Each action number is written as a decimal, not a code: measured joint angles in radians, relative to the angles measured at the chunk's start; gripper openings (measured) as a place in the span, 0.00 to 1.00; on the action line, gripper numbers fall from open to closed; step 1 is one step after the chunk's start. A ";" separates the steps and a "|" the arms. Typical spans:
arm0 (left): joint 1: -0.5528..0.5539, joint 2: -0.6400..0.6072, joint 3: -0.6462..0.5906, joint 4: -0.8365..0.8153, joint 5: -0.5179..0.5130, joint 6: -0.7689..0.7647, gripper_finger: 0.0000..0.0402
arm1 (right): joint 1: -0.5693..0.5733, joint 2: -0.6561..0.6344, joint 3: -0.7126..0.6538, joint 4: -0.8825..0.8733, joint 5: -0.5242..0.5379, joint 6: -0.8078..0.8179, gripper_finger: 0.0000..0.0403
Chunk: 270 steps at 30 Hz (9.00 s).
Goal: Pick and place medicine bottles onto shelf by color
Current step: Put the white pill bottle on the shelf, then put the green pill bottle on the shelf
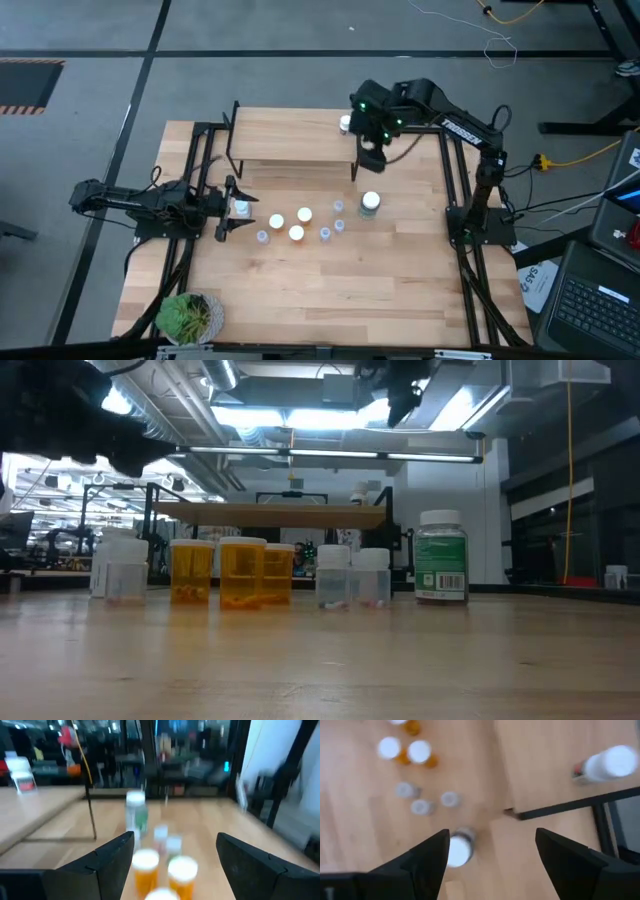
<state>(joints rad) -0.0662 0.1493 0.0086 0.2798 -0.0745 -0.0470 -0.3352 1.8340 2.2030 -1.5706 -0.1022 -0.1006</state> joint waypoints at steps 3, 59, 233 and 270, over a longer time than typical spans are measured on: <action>0.000 0.000 0.033 0.032 -0.080 -0.105 0.69 | 0.041 -0.024 -0.034 0.000 0.001 0.012 0.74; 0.074 0.765 0.655 -1.185 -0.198 -0.395 0.79 | 0.341 -0.181 -0.691 0.463 0.136 0.358 0.74; 0.357 0.651 1.044 -1.428 -0.018 -0.284 0.68 | 0.349 -0.181 -0.668 0.258 0.317 0.260 0.74; 0.357 0.651 1.045 -1.326 -0.018 -0.281 0.68 | 0.295 -0.367 -1.161 0.799 0.321 0.231 0.74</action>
<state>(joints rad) 0.2913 0.8001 1.0538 -1.0458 -0.0925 -0.3283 -0.0405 1.4673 1.0416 -0.7718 0.2184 0.1308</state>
